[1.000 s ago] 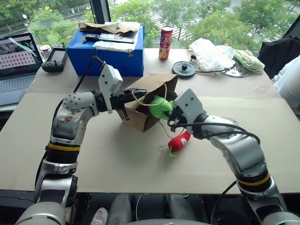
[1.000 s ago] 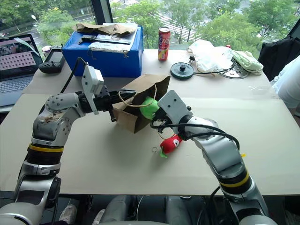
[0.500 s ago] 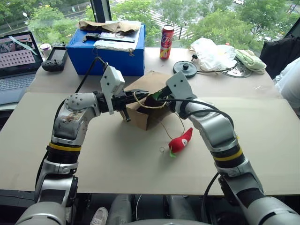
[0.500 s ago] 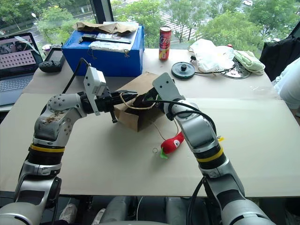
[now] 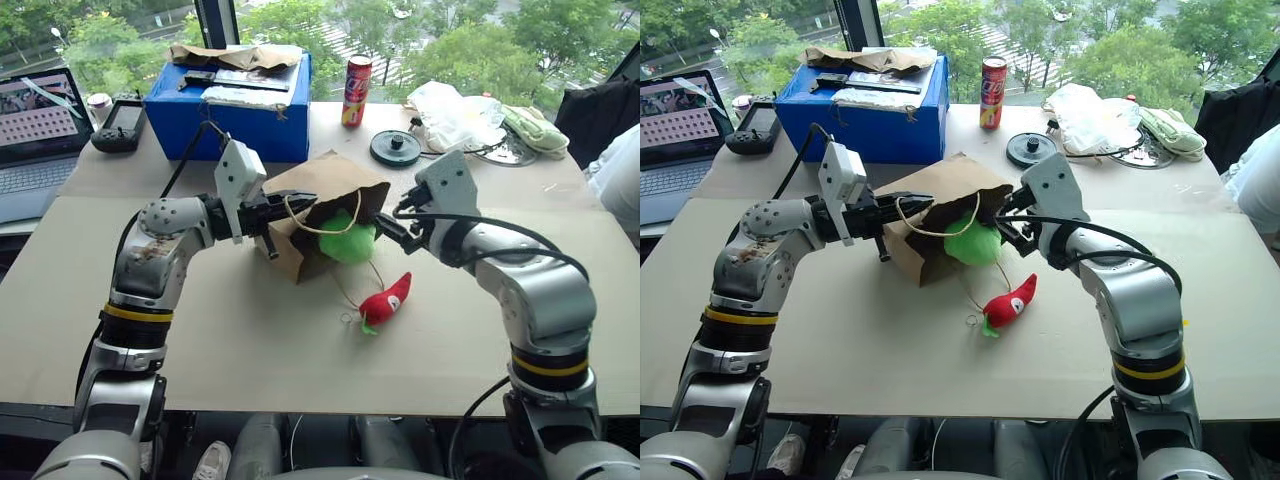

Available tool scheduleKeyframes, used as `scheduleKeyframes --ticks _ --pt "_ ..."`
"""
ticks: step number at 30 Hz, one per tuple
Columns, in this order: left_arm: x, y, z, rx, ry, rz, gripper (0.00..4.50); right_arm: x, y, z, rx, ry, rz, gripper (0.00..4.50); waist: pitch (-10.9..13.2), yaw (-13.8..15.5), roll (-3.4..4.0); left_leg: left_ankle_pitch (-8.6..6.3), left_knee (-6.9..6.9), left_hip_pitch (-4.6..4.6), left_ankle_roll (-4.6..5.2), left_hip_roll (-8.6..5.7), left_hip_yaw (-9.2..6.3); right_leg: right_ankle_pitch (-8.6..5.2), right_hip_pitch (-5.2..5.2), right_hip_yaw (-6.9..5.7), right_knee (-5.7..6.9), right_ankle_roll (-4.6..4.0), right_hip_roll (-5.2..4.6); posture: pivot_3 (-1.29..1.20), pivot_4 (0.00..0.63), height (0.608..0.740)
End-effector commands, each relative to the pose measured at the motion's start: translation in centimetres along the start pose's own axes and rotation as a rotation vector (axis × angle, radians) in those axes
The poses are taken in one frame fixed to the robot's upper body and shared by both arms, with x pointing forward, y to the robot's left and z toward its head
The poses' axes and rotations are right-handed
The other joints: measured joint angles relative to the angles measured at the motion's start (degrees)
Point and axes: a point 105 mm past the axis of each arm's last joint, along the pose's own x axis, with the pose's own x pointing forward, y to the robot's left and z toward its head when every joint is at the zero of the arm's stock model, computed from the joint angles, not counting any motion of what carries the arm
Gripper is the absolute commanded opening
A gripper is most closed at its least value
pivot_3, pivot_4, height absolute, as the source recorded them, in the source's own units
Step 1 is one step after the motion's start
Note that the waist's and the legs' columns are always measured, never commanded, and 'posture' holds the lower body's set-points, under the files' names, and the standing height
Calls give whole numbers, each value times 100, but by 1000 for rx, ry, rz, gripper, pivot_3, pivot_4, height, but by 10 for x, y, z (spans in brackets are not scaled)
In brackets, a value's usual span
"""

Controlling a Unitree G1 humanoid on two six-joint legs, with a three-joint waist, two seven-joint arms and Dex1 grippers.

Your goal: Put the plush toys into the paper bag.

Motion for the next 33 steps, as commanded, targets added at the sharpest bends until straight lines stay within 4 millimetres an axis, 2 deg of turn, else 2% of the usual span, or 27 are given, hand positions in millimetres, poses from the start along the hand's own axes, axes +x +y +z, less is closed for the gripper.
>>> scheduleKeyframes --ticks 1,4,8,12,19,22,24,27,31,33 --pt "1 2 14 52 -36 5 0 -19 3 -2 -26 15 39 3885 0 -12 0 0 0 1 0 0 0 0 0 3 -1 0 1 0 150 739" --pt "2 2 13 49 -37 1 0 -28 14 -26 -60 106 96 3885 0 2 0 0 0 3 0 0 -2 0 2 3 0 0 2 0 150 739" --pt "2 2 12 47 -36 -3 0 -24 25 -33 -72 131 124 3885 0 -14 0 0 4 3 0 -3 -2 -1 4 6 -3 1 -1 0 150 739" --pt "3 2 11 46 -35 -6 0 -5 38 -37 -57 146 127 3885 0 -27 0 0 3 8 0 -1 -4 -1 3 10 1 1 5 0 150 739" --pt "3 2 11 47 -36 -7 0 38 41 -38 41 162 15 3885 0 14 0 1 5 3 0 -3 -1 -1 1 9 1 1 2 0 150 739" --pt "4 1 12 47 -37 -11 0 50 44 -39 65 162 1 3216 0 12 0 0 3 0 0 -4 0 -1 0 7 0 1 1 0 150 739" --pt "4 1 12 48 -38 -12 0 55 46 -37 81 151 0 2540 0 14 0 0 3 -1 0 -4 -1 -1 1 5 0 1 1 0 150 739" --pt "5 -1 13 48 -41 -18 0 66 45 -14 133 74 -15 1472 0 0 0 0 3 -1 0 -3 0 -1 0 5 1 1 1 0 150 739" --pt "6 -3 13 47 -43 -22 0 70 34 6 173 -1 -67 129 1 -24 1 1 2 2 -1 0 -2 -1 -2 6 9 1 5 0 150 739" --pt "7 -3 13 46 -43 -23 0 70 29 15 200 -42 -87 59 1 -20 2 1 2 2 -1 0 -2 -1 -2 5 8 1 4 0 150 739"
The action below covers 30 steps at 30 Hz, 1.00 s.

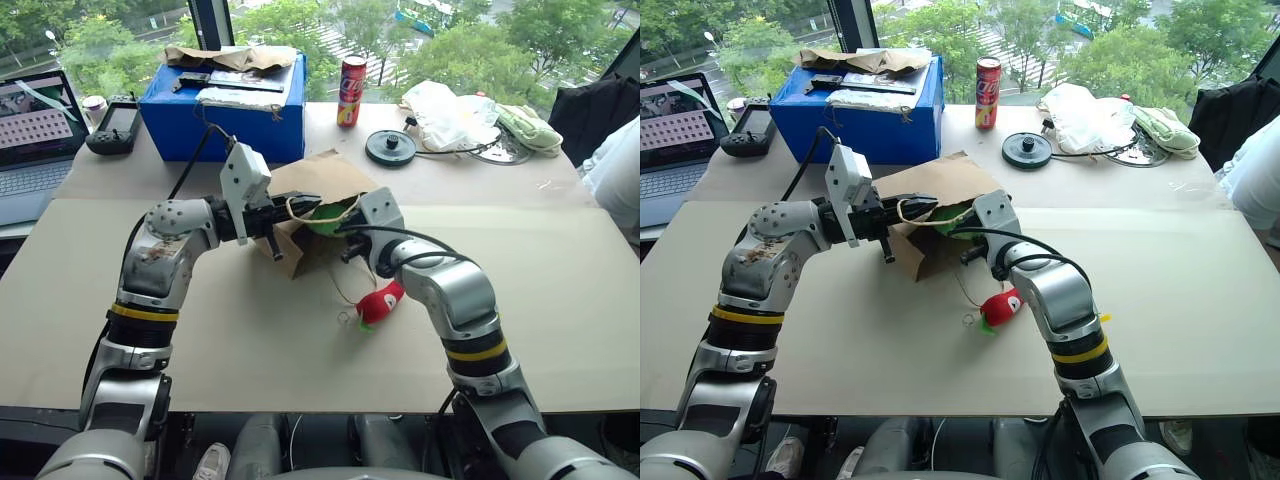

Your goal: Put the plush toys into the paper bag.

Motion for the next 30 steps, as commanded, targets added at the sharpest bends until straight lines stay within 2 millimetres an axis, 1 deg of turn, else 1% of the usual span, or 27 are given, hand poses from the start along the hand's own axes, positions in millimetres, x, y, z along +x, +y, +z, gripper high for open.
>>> scheduleKeyframes --ticks 1,3,8,11,14,17,20,23,25,26,27,29,30 --pt "1 0 16 59 -35 -9 0 -4 -12 24 41 -109 -52 59 0 7 0 0 0 0 0 0 0 0 1 -1 -1 0 -1 0 150 739" --pt "1 0 16 59 -35 -9 0 -3 -12 24 41 -112 -53 59 0 14 0 0 -2 -3 0 -1 2 0 1 -2 -1 0 -3 0 150 739" --pt "1 1 17 62 -35 -7 0 -5 -11 12 25 -74 -45 59 0 9 0 0 -4 -5 0 -1 3 0 1 -2 0 0 -4 0 150 739" --pt "1 2 17 63 -35 -6 0 -12 -10 5 9 -55 -16 59 0 16 0 0 -4 -4 0 -2 3 0 1 -3 -2 0 -4 0 150 739" --pt "1 3 17 63 -33 -3 0 -31 -12 -3 -63 -42 41 59 1 24 1 0 -4 -5 0 -2 3 0 1 -2 -3 0 -5 0 150 739" --pt "0 4 16 65 -30 0 0 -56 -22 -14 -161 1 88 59 1 34 1 -1 -4 -6 1 -3 2 0 1 -3 -8 1 -7 0 150 739" --pt "0 4 16 65 -29 -2 0 -80 -23 -23 -273 52 168 59 1 31 1 -2 -4 -5 2 -3 1 -1 4 -3 -14 1 -6 0 150 739" --pt "0 5 15 64 -25 -3 0 -96 -24 -32 -401 114 228 59 1 11 0 -2 -4 -1 3 -2 0 -1 4 0 -16 2 -3 0 150 739" --pt "0 5 15 63 -24 -3 0 -100 -24 -33 -475 137 262 59 2 -6 0 -2 -3 2 3 -2 -2 -2 4 4 -15 2 -1 0 150 739" --pt "1 6 15 62 -24 -4 0 -101 -23 -33 -497 141 282 605 2 -8 0 -2 -3 5 3 -2 -2 -2 5 6 -14 2 -1 0 150 739" --pt "1 6 14 62 -24 -8 0 -102 -21 -32 -534 146 314 752 2 -9 0 -2 -2 6 3 -2 -2 -2 6 6 -13 1 1 0 150 739" --pt "2 5 14 62 -23 -14 0 -102 -18 -34 -584 162 363 1499 2 -1 0 -2 -2 8 3 -2 -3 -2 7 7 -12 1 1 0 150 739" --pt "2 5 14 62 -23 -16 0 -103 -18 -36 -641 179 399 1816 2 8 0 -2 -1 7 3 -2 -3 -2 7 6 -13 2 1 0 150 739"
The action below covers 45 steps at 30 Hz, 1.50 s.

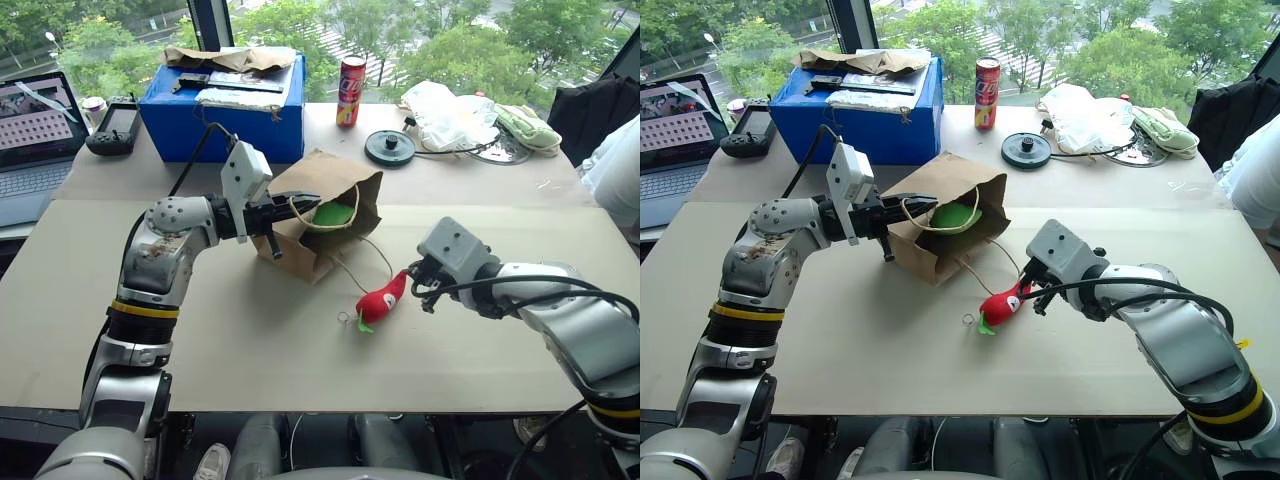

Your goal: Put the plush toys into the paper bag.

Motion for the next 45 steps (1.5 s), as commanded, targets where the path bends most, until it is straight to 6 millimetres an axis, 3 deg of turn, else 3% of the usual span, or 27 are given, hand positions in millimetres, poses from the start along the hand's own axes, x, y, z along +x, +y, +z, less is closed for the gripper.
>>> scheduleKeyframes --ticks 1,8,14,18,21,30,32,39,45 --pt "2 2 14 53 -39 -10 0 -3 6 8 -178 -8 93 2125 0 21 0 0 0 0 0 -1 0 0 0 0 0 0 -1 0 150 739" --pt "2 0 13 52 -42 -9 0 13 8 -17 -510 86 218 4449 1 34 0 -3 4 -7 4 -3 6 -4 -1 0 -10 7 -7 0 150 739" --pt "0 1 12 53 -41 7 0 33 8 -22 -575 80 218 4449 1 30 0 -2 5 -6 4 -3 7 -4 -4 2 -2 7 -4 0 150 739" --pt "-1 1 12 52 -41 9 0 39 9 -25 -529 80 206 4449 1 35 0 -2 9 -3 4 -2 6 -4 2 -1 0 7 -4 0 150 739" --pt "-1 1 12 52 -41 9 0 40 8 -27 -511 89 196 3707 0 33 0 -2 12 2 3 -1 7 -4 6 0 4 7 -4 0 150 739" --pt "1 1 12 52 -44 3 0 34 14 -34 -462 110 205 573 0 53 0 -2 12 2 3 -3 7 -4 6 0 6 7 -6 0 150 739" --pt "1 1 12 52 -45 2 0 32 13 -31 -453 102 189 52 0 56 0 -2 12 2 3 -3 7 -4 6 -1 6 7 -5 0 150 739" --pt "2 1 12 54 -44 0 0 11 -10 23 -402 -69 50 52 1 51 0 -2 12 0 3 -2 6 -4 2 1 8 6 -4 0 150 739" --pt "2 1 13 57 -43 -3 0 27 -27 43 -335 -81 -65 52 0 46 0 -2 12 0 3 -2 6 -4 2 -1 10 6 -3 0 150 739"
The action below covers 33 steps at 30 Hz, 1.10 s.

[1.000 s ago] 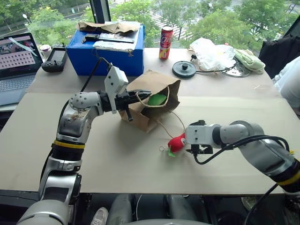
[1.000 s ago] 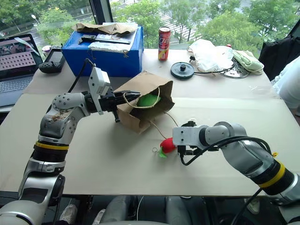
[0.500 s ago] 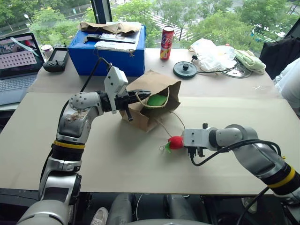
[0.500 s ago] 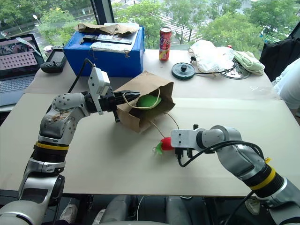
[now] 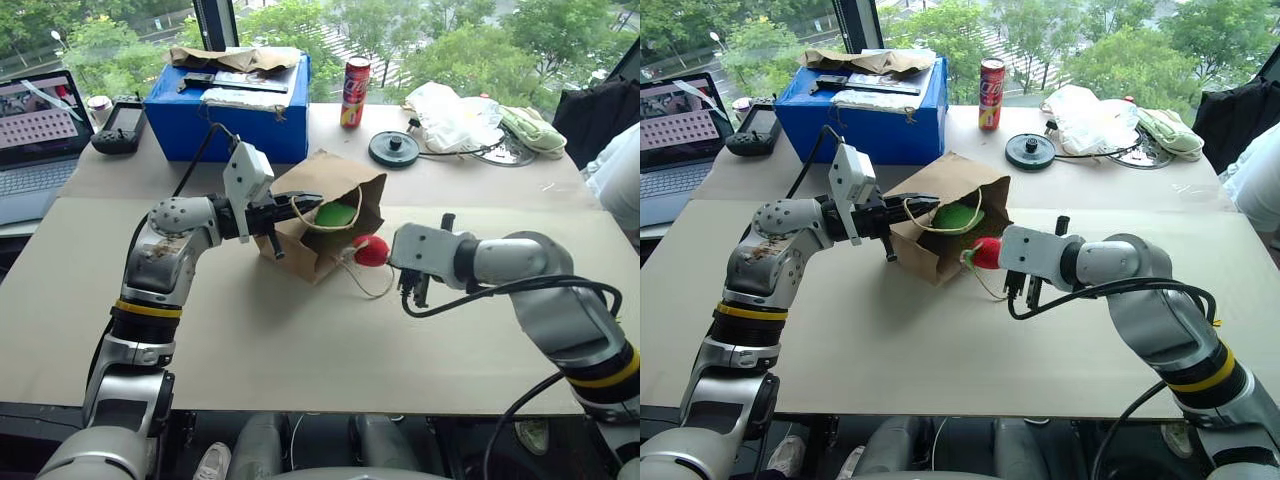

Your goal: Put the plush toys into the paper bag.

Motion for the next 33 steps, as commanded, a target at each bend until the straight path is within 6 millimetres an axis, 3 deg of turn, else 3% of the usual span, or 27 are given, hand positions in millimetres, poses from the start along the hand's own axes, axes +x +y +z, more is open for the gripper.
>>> scheduleKeyframes --ticks 1,7,11,17,28,33 --pt "1 1 14 55 -30 -4 0 11 -13 3 9 39 -81 52 0 -4 0 0 0 -1 0 0 2 0 -1 1 0 0 0 0 150 739" --pt "0 1 15 57 -29 -7 0 44 -10 17 10 66 -110 52 0 -14 1 0 -1 -6 0 0 2 0 -6 -2 1 -1 0 0 150 739" --pt "1 -1 15 54 -29 -11 0 68 -9 51 7 23 -144 52 0 -37 2 1 -1 -8 -2 1 4 1 -13 1 6 -2 1 0 150 739" --pt "2 -1 14 54 -28 -15 0 81 -8 77 -3 -36 -178 52 0 4 2 2 0 -11 -3 -1 3 2 -6 -11 28 -3 -5 0 150 739" --pt "2 -1 13 52 -27 -16 0 71 -12 73 141 -64 -178 3586 0 -31 3 2 -2 -10 -3 1 0 1 -9 -12 29 -3 -1 0 150 739" --pt "2 -1 13 51 -27 -15 0 55 -16 66 232 -78 -186 3586 0 -25 3 1 -3 -10 -3 1 0 1 -8 -12 29 -3 -2 0 150 739"
